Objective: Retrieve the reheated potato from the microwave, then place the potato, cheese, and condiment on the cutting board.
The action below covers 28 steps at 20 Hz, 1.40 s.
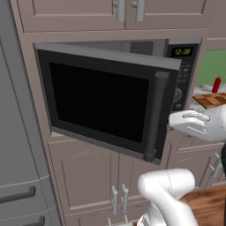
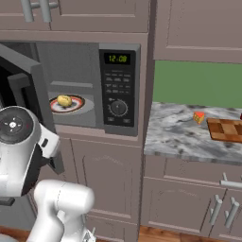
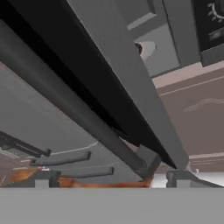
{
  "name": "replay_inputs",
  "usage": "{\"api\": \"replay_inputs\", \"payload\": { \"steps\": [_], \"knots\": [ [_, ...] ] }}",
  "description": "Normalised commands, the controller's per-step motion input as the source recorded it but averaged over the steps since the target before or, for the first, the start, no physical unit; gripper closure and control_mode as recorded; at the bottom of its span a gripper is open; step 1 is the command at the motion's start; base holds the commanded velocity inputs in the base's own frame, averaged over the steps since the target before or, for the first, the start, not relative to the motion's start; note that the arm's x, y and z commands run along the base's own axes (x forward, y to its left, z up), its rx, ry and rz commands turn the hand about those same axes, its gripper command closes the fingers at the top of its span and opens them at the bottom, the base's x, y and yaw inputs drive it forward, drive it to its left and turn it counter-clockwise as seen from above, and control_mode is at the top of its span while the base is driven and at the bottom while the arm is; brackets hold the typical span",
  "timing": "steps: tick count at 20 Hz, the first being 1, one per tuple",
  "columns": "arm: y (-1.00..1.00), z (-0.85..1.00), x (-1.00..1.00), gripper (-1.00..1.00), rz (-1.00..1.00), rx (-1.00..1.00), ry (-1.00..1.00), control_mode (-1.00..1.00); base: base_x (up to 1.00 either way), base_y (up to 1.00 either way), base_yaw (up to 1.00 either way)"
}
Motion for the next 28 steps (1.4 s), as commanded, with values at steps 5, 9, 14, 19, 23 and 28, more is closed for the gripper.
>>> {"api": "replay_inputs", "payload": {
  "steps": [5,9,14,19,23,28],
  "knots": [
    [-0.44,0.05,0.07,-1.00,-0.01,0.19,0.00,-1.00,0.00,0.00,0.00],
    [-0.28,0.00,0.29,-1.00,-0.10,0.31,0.16,-1.00,0.00,0.00,0.00],
    [-0.18,0.00,0.37,-1.00,-0.09,0.36,0.19,-1.00,0.00,0.00,0.00],
    [-0.10,-0.03,0.58,-1.00,0.00,0.31,0.06,-1.00,0.00,0.00,0.00],
    [-0.11,-0.06,0.59,-1.00,0.00,0.28,0.06,-1.00,0.00,0.00,0.00],
    [0.17,-0.15,0.48,-1.00,0.00,0.04,0.00,-1.00,0.00,0.00,0.00]
  ]
}}
